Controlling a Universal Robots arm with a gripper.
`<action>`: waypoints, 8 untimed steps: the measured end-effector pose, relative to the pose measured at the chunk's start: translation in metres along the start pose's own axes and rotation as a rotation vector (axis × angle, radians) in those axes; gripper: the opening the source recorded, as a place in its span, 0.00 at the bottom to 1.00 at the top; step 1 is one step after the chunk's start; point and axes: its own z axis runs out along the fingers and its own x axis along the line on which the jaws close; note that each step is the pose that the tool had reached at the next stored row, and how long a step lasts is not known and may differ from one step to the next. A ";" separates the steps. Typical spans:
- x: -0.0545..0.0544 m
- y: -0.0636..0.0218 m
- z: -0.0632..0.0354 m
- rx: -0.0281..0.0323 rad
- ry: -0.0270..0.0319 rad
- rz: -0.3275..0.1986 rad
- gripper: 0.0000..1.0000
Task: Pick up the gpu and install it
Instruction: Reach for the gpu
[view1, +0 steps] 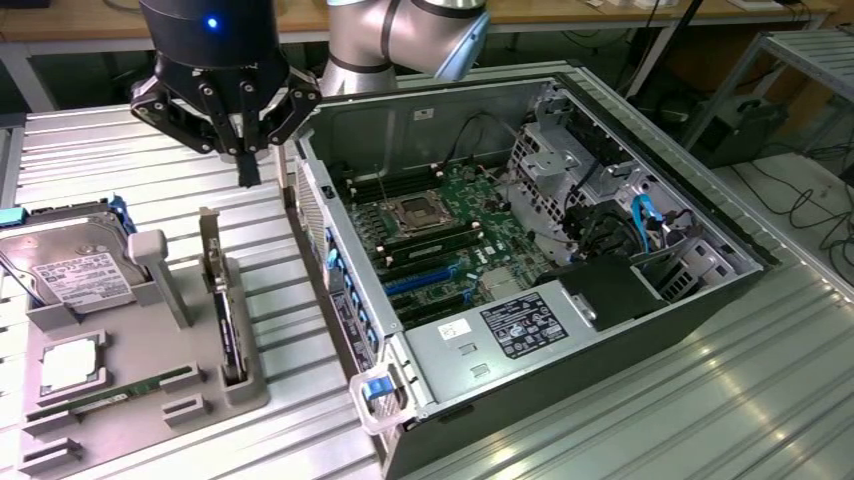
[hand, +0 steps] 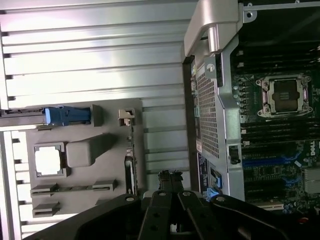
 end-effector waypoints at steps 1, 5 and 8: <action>0.001 -0.0003 0.0000 0.0000 0.0000 0.000 0.11; 0.004 -0.0017 -0.0001 -0.0001 -0.0001 0.000 0.11; 0.006 -0.0025 -0.0002 0.0000 -0.0001 0.000 0.11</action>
